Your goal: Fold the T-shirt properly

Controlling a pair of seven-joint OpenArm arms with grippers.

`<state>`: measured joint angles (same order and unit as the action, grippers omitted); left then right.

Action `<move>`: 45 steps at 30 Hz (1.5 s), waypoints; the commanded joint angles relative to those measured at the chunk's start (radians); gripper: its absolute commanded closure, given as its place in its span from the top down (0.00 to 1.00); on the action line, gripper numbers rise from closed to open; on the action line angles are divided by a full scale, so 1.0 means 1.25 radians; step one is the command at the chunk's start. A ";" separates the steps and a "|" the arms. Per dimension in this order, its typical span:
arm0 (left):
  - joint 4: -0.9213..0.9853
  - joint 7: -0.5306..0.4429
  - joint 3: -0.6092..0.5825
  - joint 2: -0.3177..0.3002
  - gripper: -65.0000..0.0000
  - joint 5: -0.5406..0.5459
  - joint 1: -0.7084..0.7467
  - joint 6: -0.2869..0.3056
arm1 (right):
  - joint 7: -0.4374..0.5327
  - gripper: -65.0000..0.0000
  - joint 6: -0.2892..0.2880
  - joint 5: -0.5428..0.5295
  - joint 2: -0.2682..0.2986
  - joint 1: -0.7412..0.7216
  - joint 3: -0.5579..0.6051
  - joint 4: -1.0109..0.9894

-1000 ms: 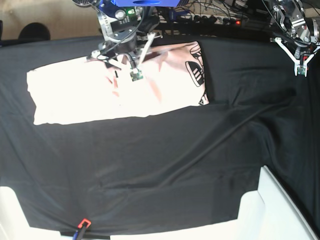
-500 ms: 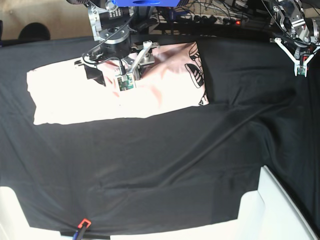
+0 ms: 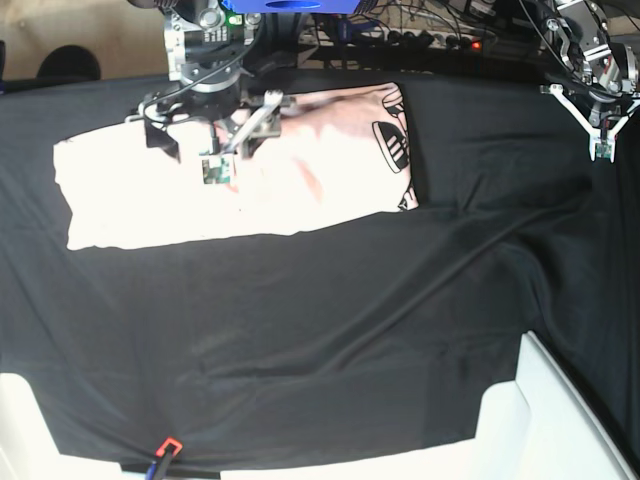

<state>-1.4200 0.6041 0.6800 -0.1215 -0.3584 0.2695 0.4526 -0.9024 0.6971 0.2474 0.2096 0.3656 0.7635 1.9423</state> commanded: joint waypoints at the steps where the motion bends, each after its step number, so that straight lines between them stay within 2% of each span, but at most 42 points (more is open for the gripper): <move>1: -0.011 -0.009 0.003 -0.010 0.00 0.001 0.001 -0.006 | 0.025 0.69 0.001 0.009 -0.003 0.000 0.011 0.019; 4: -0.011 -0.009 0.003 -0.010 0.00 0.001 0.001 -0.006 | 0.054 0.68 0.001 0.008 -0.001 -0.010 0.071 0.014; 5: -0.011 -0.009 0.003 -0.010 0.00 0.001 0.001 -0.006 | 0.062 0.68 -0.017 0.008 -0.004 -0.017 0.085 0.013; 8: -0.017 -0.009 0.002 -0.002 0.00 0.004 0.001 -0.004 | 0.077 0.68 -0.130 0.008 -0.012 -0.024 0.092 0.003; 10: -0.021 -0.010 0.002 0.012 0.00 0.023 0.000 -0.003 | 0.081 0.66 -0.175 0.009 -0.023 -0.028 0.069 0.001; 12: -0.029 -0.010 0.002 0.016 0.00 0.090 0.000 -0.003 | 0.082 0.55 -0.181 0.008 -0.026 -0.027 0.016 0.004; 16: -0.042 -0.009 0.002 0.012 0.00 0.221 0.008 -0.003 | 0.082 0.15 -0.183 -0.021 -0.026 -0.028 -0.130 0.008; 17: -0.039 -0.009 0.002 0.012 0.00 0.227 0.008 -0.003 | 0.082 0.11 -0.188 -0.051 -0.026 -0.029 -0.167 0.009; 18: -0.036 -0.009 0.002 0.012 0.00 0.225 0.008 -0.003 | 0.082 0.11 -0.205 -0.087 -0.023 -0.032 -0.209 0.012; 19: -0.034 -0.009 0.002 0.012 0.00 0.216 0.008 -0.003 | 0.083 0.12 -0.238 -0.135 -0.022 -0.035 -0.267 0.016; 21: -0.034 -0.009 0.002 0.012 0.00 0.200 0.008 -0.003 | 0.087 0.12 -0.342 -0.248 -0.022 -0.038 -0.403 0.018; 22: -0.034 -0.009 0.002 0.012 0.00 0.193 0.008 -0.003 | 0.087 0.12 -0.415 -0.310 -0.022 -0.040 -0.481 0.018; 24: -0.034 -0.009 0.002 0.012 0.00 0.185 0.008 -0.003 | 0.081 0.18 -0.564 -0.427 -0.021 -0.041 -0.636 0.017; 26: -0.034 -0.009 0.002 0.012 0.00 0.184 0.008 -0.003 | 0.057 0.26 -0.698 -0.507 -0.021 -0.056 -0.769 0.013; 29: -0.034 -0.009 0.002 0.012 0.00 0.176 0.010 -0.003 | -0.045 0.40 -0.839 -0.556 -0.020 -0.093 -0.899 0.012; 31: -0.034 -0.009 0.002 0.012 0.00 0.177 0.007 -0.003 | -0.142 0.55 -0.955 -0.574 -0.020 -0.135 -0.974 -0.005; 34: -0.034 -0.009 0.002 0.012 0.00 0.177 0.003 -0.003 | -0.230 0.78 -1.116 -0.596 -0.020 -0.190 -1.058 -0.074; 36: -0.034 -0.009 0.002 0.012 0.00 0.177 0.003 -0.003 | -0.250 0.91 -1.116 -0.605 -0.020 -0.222 -1.098 -0.149; 38: -0.034 -0.009 0.002 0.012 0.00 0.177 0.006 -0.003 | -0.247 0.99 -1.116 -0.606 0.000 -0.242 -1.118 -0.232; 42: -0.034 -0.009 0.002 0.011 0.00 0.177 0.010 -0.003 | -0.202 1.00 -1.116 -0.606 0.046 -0.291 -1.129 -0.434; 45: -0.034 -0.009 0.004 0.011 0.00 0.177 0.017 -0.003 | -0.129 1.00 -1.116 -0.606 0.080 -0.308 -1.123 -0.543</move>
<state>-1.4483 0.6079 0.6792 -0.0921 -0.1390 0.2863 0.4526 -1.0691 -0.6930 -0.4984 0.2913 -0.0051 -0.6376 1.2461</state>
